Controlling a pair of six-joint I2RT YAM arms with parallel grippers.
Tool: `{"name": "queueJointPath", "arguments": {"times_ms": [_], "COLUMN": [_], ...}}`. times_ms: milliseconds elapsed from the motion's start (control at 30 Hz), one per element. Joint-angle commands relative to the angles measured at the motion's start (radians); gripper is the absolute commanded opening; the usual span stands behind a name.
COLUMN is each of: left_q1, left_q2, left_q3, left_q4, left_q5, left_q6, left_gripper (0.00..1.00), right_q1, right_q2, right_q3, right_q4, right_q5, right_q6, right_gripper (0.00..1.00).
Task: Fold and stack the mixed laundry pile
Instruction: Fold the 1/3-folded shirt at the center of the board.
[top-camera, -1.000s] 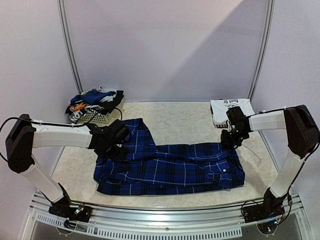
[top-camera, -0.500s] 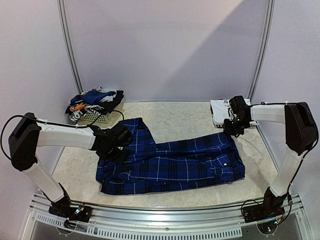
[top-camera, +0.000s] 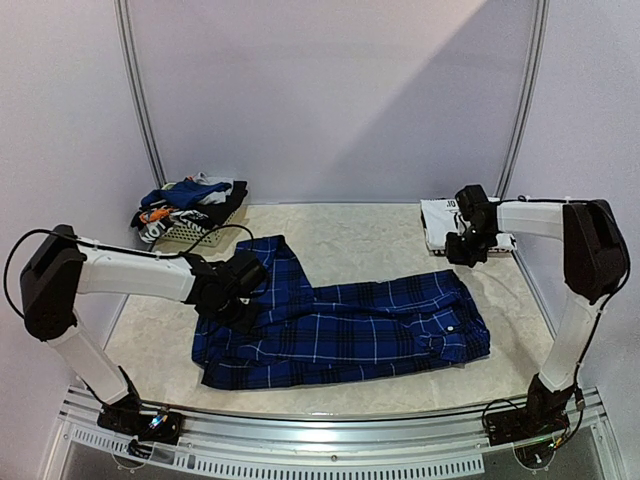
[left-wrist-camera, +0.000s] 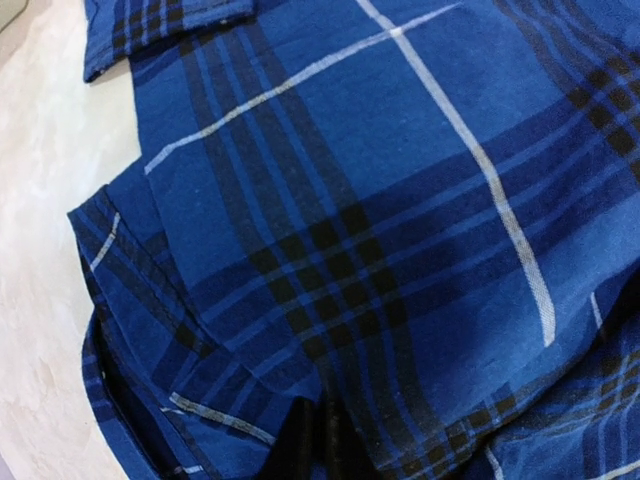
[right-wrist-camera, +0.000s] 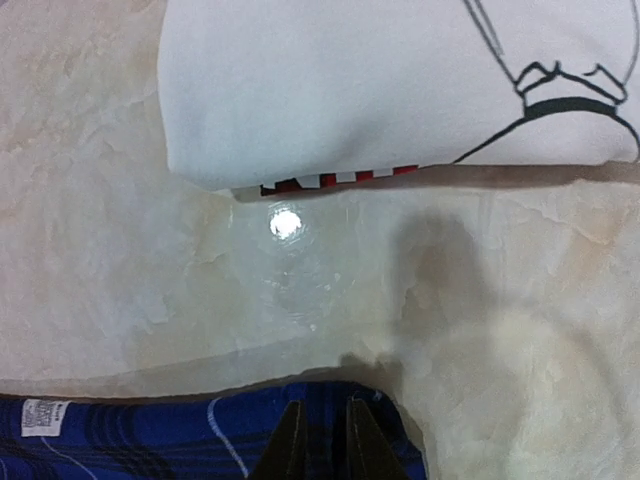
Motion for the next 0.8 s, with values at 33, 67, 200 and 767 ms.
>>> {"name": "queueJointPath", "arguments": {"times_ms": [33, 67, 200, 767], "left_q1": [-0.023, -0.023, -0.022, 0.206], "left_q2": [-0.04, -0.061, -0.125, 0.143], "left_q3": [0.019, 0.022, 0.046, 0.33], "left_q4": [-0.02, -0.027, -0.036, 0.064], "left_q5": [0.005, -0.004, -0.052, -0.015], "left_q6": [-0.01, -0.012, -0.001, 0.088], "left_gripper": [0.22, 0.28, 0.59, 0.72], "right_q1": [0.059, 0.077, 0.157, 0.211], "right_q2": [-0.17, -0.198, -0.287, -0.17], "right_q3": [-0.043, -0.06, -0.165, -0.353], "right_q4": [-0.056, -0.052, 0.029, 0.216], "right_q5": [0.007, 0.0, -0.119, -0.133], "right_q6": [0.009, 0.012, 0.029, 0.081], "right_gripper": [0.2, 0.21, 0.24, 0.24]}}
